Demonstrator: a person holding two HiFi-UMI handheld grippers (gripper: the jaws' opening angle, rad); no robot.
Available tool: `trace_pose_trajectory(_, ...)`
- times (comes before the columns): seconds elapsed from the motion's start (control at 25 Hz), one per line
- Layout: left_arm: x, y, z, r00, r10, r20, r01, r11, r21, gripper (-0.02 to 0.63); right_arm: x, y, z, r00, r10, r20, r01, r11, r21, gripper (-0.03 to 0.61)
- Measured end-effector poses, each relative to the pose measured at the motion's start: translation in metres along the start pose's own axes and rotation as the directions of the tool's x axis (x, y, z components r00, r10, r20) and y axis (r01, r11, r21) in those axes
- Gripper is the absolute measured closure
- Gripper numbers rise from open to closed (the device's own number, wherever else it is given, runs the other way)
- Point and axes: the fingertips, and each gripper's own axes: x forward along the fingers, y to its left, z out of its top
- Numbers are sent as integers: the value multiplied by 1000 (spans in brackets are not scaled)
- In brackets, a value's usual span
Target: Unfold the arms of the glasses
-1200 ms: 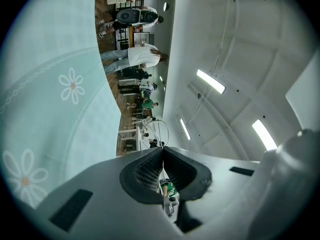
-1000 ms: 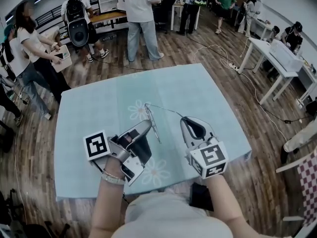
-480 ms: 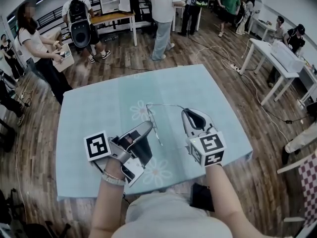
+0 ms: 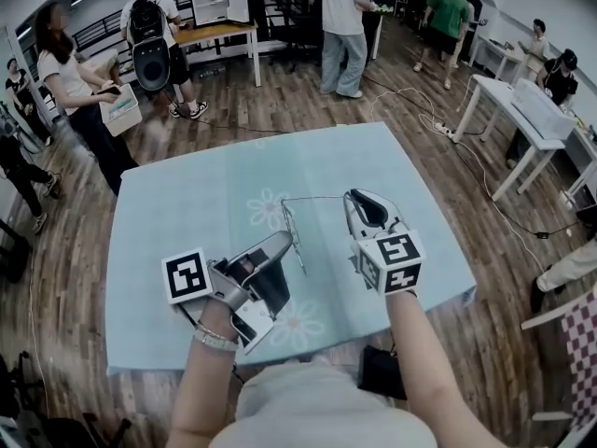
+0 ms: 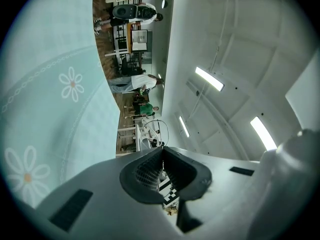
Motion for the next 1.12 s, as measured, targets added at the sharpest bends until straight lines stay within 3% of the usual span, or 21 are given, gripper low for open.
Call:
trace_pose_trajectory(0.52,-1,-7,7,1000,-10,23,11,1000,-7,603,-10,-2,-11,1000,21,-10,-20,999,32,551)
trace_pose_trajectory(0.84,-2,-10,6,1000,-22,19,23,999,-30,603,-14,23,-21,991,120,63,-125,988,90,537)
trace_pose_trajectory(0.96,-2,-9,4,1000,-23,19,24,999,-42,603,-10,34,-23,977,188,97,-203,964,170,537)
trace_pose_trajectory(1.12,0,-10,3,1000,-27,16,27,999,-43,603,-1,44,-24,948,280,154,-315,899,303,529)
